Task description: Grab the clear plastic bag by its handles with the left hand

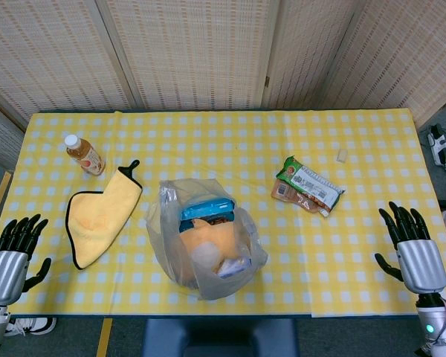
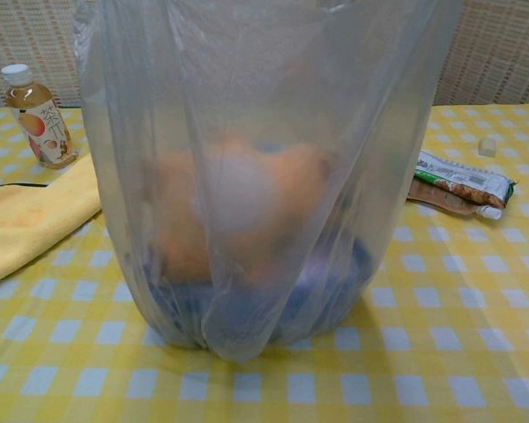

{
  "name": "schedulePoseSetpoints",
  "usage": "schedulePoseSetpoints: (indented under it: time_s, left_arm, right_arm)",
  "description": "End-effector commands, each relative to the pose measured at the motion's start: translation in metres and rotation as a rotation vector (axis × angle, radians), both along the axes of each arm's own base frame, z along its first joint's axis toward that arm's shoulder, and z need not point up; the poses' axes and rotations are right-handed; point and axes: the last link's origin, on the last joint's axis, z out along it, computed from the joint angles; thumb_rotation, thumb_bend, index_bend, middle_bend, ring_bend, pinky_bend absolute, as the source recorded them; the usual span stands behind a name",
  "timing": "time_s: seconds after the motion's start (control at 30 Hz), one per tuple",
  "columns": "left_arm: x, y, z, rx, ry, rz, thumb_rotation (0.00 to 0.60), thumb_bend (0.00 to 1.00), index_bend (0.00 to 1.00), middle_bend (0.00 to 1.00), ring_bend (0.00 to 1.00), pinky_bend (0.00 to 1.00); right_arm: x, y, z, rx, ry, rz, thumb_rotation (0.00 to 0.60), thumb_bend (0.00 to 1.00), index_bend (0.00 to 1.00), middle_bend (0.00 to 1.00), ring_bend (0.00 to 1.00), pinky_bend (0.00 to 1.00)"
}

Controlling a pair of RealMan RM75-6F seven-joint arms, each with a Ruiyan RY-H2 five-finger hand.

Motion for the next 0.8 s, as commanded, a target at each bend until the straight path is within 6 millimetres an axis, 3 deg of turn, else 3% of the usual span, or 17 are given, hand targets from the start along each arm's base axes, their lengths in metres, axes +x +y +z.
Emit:
schedulePoseSetpoints:
  time_s: [0.03,0.37,0.47,0.57,0.67,0.8]
  left_arm:
    - [0.0,0.0,0.001,0.004,0.002,0.003,0.6,0.45,0.1,0.07,0.0,0.0]
    - [0.009,-0.007,0.0,-0.044,-0.082,-0.046,0.6,0.45,0.09,0.07,0.0,0.0]
    - [0.02,-0.011,0.001,-0.163,-0.351,-0.11,0.6,0.44,0.09,0.09,0.05,0.09]
    - [0.032,-0.014,0.014,-0.393,-0.681,-0.145,0.6,0.41,0.12,0.13,0.09,0.16]
    - [0.043,-0.013,0.033,-0.587,-0.859,-0.178,0.6,0.35,0.1,0.14,0.1,0.16]
    - [0.059,-0.006,0.045,-0.683,-1.006,-0.219,0.6,0.29,0.04,0.14,0.07,0.14]
  right_arm:
    - [0.0,0.0,-0.002,0.013,-0.001,0.001,0.6,0.28,0.0,0.0,0.0,0.0]
    - [0.005,0.011,-0.001,0.023,-0.006,0.038,0.6,0.29,0.0,0.0,0.0,0.0]
    - [0.006,0.014,0.002,0.018,-0.018,0.042,0.6,0.29,0.0,0.0,0.0,0.0]
    - [0.005,0.016,0.002,0.03,-0.027,0.045,0.6,0.28,0.0,0.0,0.0,0.0]
    - [0.005,0.016,0.003,0.051,-0.037,0.051,0.6,0.29,0.0,0.0,0.0,0.0]
    - [0.005,0.016,0.002,0.072,-0.04,0.052,0.6,0.29,0.0,0.0,0.0,0.0]
